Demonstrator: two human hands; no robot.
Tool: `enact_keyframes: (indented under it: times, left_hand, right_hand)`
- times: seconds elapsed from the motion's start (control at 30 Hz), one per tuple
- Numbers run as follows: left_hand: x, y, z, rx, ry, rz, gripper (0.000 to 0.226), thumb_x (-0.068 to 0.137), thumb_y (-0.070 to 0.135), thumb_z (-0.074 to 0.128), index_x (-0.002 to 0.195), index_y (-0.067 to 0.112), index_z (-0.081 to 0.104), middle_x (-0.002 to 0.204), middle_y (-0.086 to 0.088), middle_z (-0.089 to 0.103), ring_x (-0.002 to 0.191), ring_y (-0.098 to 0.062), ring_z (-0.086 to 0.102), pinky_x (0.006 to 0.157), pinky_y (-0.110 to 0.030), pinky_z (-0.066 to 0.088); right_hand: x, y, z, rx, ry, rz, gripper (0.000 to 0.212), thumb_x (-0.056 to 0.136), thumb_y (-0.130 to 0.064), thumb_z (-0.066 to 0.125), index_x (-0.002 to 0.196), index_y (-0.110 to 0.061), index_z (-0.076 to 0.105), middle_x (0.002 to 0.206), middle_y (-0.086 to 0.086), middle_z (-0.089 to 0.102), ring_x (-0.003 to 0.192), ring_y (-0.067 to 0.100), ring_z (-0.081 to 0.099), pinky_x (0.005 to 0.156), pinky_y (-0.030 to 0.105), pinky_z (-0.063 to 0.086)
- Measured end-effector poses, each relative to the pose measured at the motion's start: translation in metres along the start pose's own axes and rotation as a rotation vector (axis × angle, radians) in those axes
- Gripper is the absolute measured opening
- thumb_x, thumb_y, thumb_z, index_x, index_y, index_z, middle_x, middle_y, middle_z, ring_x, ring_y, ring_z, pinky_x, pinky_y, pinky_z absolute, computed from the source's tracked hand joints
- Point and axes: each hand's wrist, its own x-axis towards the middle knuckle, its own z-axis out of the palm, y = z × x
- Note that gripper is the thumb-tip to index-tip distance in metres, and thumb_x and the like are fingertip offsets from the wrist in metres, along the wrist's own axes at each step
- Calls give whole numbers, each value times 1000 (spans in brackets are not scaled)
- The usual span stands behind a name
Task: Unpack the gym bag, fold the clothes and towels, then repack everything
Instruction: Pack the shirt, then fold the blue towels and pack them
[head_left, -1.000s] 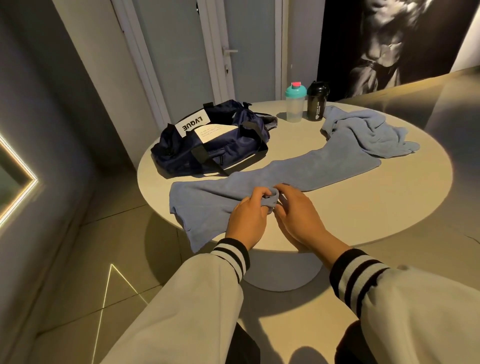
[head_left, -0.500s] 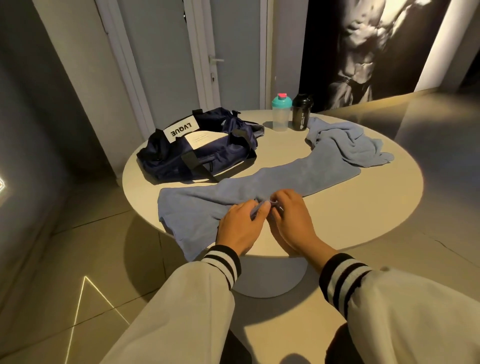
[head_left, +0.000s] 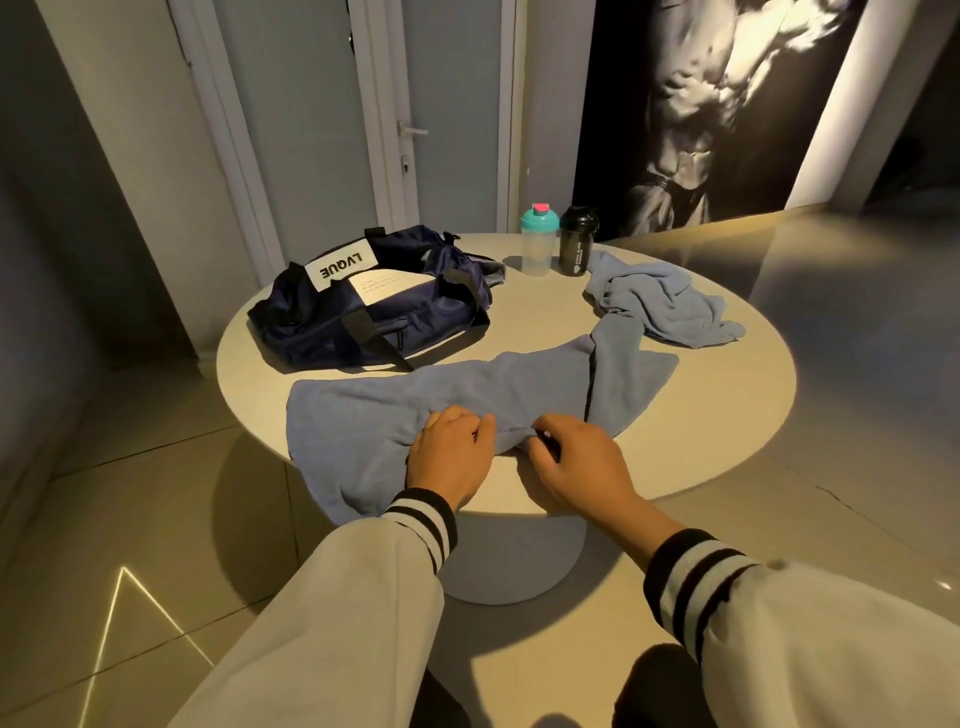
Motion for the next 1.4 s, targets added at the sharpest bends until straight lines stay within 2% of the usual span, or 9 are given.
enact_keyframes:
  times: [0.27,0.4,0.53,0.6,0.7,0.87,1.07,1.2,1.4]
  left_hand:
    - [-14,5,-19,31,-62,-15,35,101,41,46,122,21,66,135,4,58,125,-20,50,109,-40,40]
    - [-15,1,-32,132,-32,-137,40,97,48,43,79,17,61,89,-3,65,87,-23,60,85,-41,53]
    - [-18,18,-28,333,-2,-52,30,99,45,45,92,20,59,105,-1,59,104,-24,54,96,-40,45]
    - [-16,24,-18,159,6,99,12,95,36,53,97,26,58,111,2,58,111,-22,50,98,-37,42]
    - [-12,35,-6,-58,-272,242,44,93,29,59,136,33,52,144,3,50,135,-21,40,114,-42,35]
    - [0,43,-5,203,-593,232,65,97,42,52,156,42,24,169,5,8,156,-25,0,125,-52,4]
    - [8,65,5,-104,-307,177,19,95,21,55,103,37,63,136,4,53,131,-18,44,118,-44,26]
    - [13,92,19,-477,-265,50,30,108,21,38,132,26,55,136,-2,57,115,-16,55,89,-22,47]
    - [30,97,48,-149,-299,81,50,107,49,27,156,40,24,152,0,44,143,-26,31,118,-47,24]
  right_hand:
    - [-3,12,-24,70,-113,-19,25,99,-36,51,85,-24,68,84,-5,61,81,12,55,66,32,46]
    - [-1,29,-11,-175,-210,153,31,101,-43,43,123,-33,62,125,-3,56,122,20,46,95,38,32]
    - [4,29,-12,-262,-441,239,61,95,-65,28,149,-36,33,156,3,28,147,25,17,116,57,11]
    - [6,29,-16,-223,-454,232,84,79,-78,25,149,-31,33,148,7,30,142,29,19,116,53,21]
    - [0,44,-26,-138,-191,315,68,85,-65,46,138,-22,47,135,13,35,132,34,26,110,43,30]
    - [-2,62,-37,-303,-266,576,61,92,-65,40,142,-29,38,139,19,40,132,39,30,105,48,26]
    - [12,52,-30,153,-68,384,44,103,-25,49,146,-19,46,144,9,40,130,29,45,111,36,31]
    - [25,46,-36,517,99,336,35,107,-16,41,139,-15,55,135,5,45,118,11,46,104,18,31]
    - [49,53,-38,751,136,417,30,104,-6,44,119,-14,68,116,-2,59,109,11,57,100,27,48]
